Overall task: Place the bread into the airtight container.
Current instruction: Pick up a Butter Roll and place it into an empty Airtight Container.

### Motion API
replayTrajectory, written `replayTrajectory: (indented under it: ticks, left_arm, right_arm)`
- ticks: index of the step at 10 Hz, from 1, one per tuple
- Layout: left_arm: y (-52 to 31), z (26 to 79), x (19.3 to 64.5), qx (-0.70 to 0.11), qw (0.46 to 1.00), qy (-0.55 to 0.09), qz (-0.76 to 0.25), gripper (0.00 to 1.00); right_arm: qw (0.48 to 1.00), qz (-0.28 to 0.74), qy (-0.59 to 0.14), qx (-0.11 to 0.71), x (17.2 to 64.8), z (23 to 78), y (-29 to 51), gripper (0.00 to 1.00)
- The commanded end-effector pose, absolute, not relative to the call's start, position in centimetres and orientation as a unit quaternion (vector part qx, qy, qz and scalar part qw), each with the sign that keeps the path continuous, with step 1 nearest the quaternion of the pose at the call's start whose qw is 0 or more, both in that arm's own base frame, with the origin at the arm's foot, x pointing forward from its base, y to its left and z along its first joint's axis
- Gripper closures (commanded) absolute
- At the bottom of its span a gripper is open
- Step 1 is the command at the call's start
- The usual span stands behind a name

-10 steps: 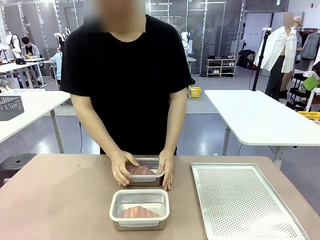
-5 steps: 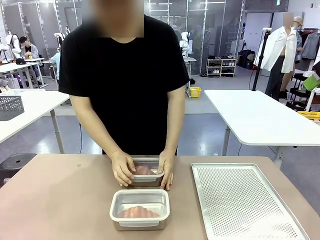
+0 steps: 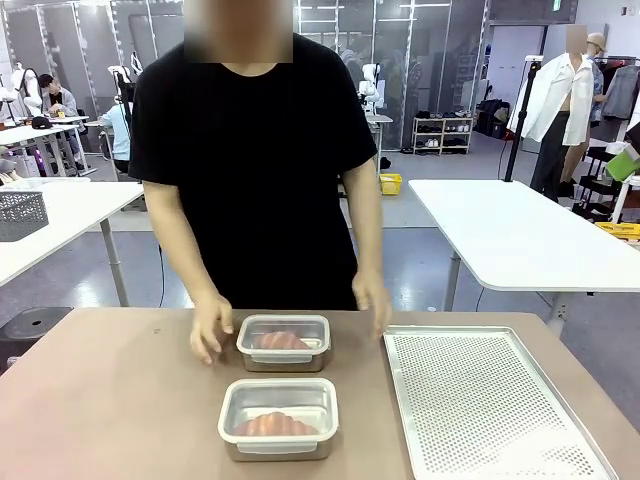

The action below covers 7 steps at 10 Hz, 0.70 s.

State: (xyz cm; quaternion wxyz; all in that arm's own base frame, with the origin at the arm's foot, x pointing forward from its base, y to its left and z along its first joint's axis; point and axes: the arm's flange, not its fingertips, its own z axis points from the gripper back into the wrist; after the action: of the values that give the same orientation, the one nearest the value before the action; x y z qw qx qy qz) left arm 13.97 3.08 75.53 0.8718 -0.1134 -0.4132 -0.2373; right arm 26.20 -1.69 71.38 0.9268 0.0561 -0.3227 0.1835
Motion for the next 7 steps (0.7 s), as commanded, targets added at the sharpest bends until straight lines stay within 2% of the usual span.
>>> replayTrajectory:
  ticks: [1,7]
  left_arm:
    - [2.96,75.83,13.75,-0.112,0.87,-0.415,-0.24,0.0]
    - [2.96,75.83,13.75,-0.112,0.87,-0.415,-0.24,0.0]
  right_arm:
    - [0.927,0.187,-0.321,0.053,26.18,71.57,-1.68,0.0]
    - [0.927,0.187,-0.321,0.053,26.18,71.57,-1.68,0.0]
